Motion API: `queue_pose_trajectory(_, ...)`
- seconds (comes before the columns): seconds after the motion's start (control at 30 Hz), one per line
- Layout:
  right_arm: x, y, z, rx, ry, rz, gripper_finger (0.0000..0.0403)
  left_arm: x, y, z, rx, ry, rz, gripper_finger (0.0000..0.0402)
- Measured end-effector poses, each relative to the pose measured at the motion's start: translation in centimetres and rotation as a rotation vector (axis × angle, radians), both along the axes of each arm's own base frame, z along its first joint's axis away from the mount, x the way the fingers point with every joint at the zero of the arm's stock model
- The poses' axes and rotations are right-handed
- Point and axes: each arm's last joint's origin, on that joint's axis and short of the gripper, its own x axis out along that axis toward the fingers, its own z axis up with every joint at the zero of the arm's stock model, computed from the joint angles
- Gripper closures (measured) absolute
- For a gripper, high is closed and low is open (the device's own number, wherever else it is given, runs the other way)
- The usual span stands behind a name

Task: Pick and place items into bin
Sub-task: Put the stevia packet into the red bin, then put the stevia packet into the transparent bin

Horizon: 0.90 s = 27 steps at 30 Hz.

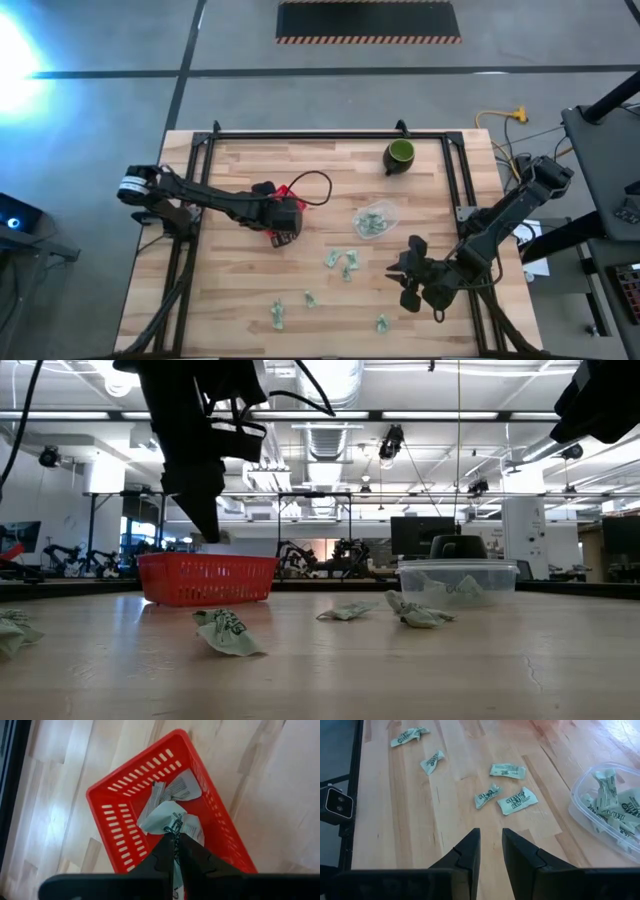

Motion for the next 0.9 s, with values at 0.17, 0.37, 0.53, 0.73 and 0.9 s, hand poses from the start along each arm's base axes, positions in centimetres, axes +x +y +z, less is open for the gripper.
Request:
queue_pose_trajectory(0.17,0.0,0.0,0.0,-0.002,0.0,0.002,0.033,-0.1,0.0,-0.1,0.014,0.004,0.002,0.0388)
queue_pose_trajectory(0.37,0.0,-0.1,0.0,-0.004,0.001,0.0,0.033,-0.1,0.1,-0.1,0.026,0.002,0.004,0.0336)
queue_pose_trajectory(0.53,0.0,-0.1,0.0,-0.006,0.001,0.003,0.033,-0.1,0.1,0.0,0.025,0.012,0.004,0.0301)
queue_pose_trajectory(0.73,0.0,0.0,0.0,-0.012,0.002,0.009,0.033,-0.3,-0.2,1.0,-0.068,0.039,0.018,0.0288)
queue_pose_trajectory(0.9,0.3,0.1,0.2,-0.044,-0.019,0.062,0.033,-0.9,-1.2,2.8,-0.178,-0.019,0.039,0.0288)
